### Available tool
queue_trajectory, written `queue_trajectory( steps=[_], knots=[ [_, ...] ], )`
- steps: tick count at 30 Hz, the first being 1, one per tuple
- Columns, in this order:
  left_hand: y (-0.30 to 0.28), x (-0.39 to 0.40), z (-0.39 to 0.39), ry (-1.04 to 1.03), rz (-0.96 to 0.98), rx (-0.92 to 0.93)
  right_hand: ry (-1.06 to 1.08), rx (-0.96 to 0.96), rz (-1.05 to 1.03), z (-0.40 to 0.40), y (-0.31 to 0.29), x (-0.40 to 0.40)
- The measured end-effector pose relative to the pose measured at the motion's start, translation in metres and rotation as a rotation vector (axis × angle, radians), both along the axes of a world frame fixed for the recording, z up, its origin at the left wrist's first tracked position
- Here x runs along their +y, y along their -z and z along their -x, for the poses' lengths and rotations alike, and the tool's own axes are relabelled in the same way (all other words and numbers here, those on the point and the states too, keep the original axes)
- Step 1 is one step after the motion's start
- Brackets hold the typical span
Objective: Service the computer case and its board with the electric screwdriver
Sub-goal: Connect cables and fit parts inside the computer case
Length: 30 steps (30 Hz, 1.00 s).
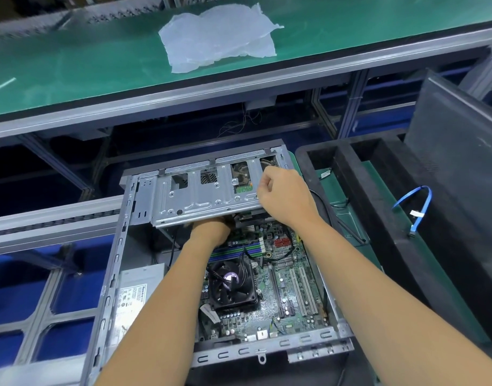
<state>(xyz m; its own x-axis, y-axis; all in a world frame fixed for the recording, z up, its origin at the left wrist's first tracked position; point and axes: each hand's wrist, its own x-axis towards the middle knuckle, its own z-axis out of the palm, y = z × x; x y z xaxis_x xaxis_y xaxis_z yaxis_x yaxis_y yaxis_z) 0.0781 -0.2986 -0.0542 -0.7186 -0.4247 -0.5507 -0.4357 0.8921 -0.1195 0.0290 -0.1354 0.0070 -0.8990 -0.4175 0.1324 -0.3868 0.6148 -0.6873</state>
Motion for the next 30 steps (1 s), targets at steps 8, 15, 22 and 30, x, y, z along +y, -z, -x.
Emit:
queue_trajectory(
  steps=[8, 15, 22, 30],
  knots=[
    [0.007, 0.004, -0.002, 0.050, -0.068, 0.176, 0.004, 0.003, -0.010, 0.000, 0.001, -0.001],
    [0.009, 0.022, -0.005, 0.190, 0.103, 0.268, 0.007, 0.008, -0.022, -0.001, 0.000, -0.001],
    [0.007, 0.016, -0.003, 0.123, 0.002, 0.229, 0.002, 0.005, -0.022, -0.002, -0.003, 0.000],
    [0.001, 0.014, -0.002, 0.051, -0.082, 0.202, -0.001, 0.008, -0.016, 0.000, -0.002, -0.001]
  ],
)
